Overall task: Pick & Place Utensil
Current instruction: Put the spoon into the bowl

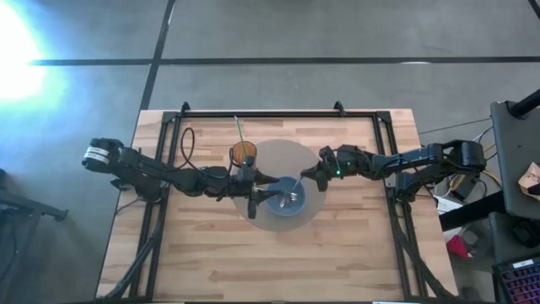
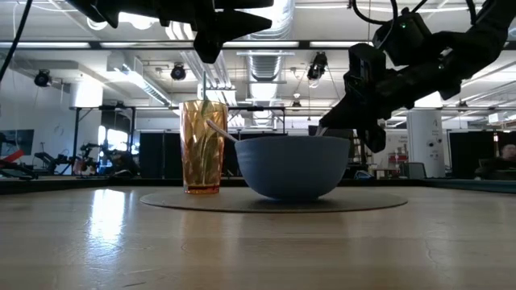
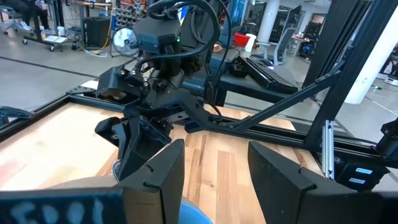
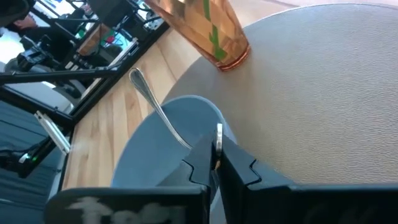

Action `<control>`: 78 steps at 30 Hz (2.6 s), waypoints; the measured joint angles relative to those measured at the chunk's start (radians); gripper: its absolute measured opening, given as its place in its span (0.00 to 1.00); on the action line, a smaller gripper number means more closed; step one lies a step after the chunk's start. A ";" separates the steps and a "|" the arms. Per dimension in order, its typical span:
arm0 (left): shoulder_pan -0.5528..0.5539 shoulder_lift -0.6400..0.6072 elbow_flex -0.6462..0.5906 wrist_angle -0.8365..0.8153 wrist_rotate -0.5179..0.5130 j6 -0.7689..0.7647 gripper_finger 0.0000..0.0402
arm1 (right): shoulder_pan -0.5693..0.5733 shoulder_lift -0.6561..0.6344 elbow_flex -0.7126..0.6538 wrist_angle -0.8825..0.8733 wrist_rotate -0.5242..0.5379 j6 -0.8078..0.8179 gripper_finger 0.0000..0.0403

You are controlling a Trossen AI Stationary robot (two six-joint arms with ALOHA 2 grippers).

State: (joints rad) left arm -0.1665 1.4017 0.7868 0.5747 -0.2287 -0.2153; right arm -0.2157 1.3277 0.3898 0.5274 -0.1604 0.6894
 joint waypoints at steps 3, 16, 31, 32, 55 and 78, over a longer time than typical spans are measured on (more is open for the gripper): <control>0.000 0.000 0.000 0.000 0.000 0.000 0.42 | -0.010 0.000 0.000 0.000 -0.001 0.001 0.02; 0.000 0.000 0.000 0.000 0.000 -0.002 0.42 | -0.025 -0.001 0.000 -0.102 -0.002 0.000 0.08; 0.000 0.000 0.000 0.000 0.000 -0.001 0.42 | -0.025 -0.023 -0.002 -0.111 -0.005 0.003 0.15; 0.000 0.000 0.000 0.000 0.000 -0.001 0.42 | -0.025 -0.027 -0.002 -0.109 -0.005 0.003 0.17; 0.000 0.000 0.000 -0.001 0.000 -0.001 0.42 | -0.034 -0.100 -0.002 -0.115 -0.058 -0.006 0.42; 0.001 -0.021 0.002 -0.009 0.000 0.004 0.42 | -0.034 -0.135 -0.002 -0.185 -0.050 -0.012 0.42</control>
State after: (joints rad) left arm -0.1658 1.3805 0.7891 0.5662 -0.2285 -0.2111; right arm -0.2493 1.1927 0.3882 0.3425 -0.2104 0.6771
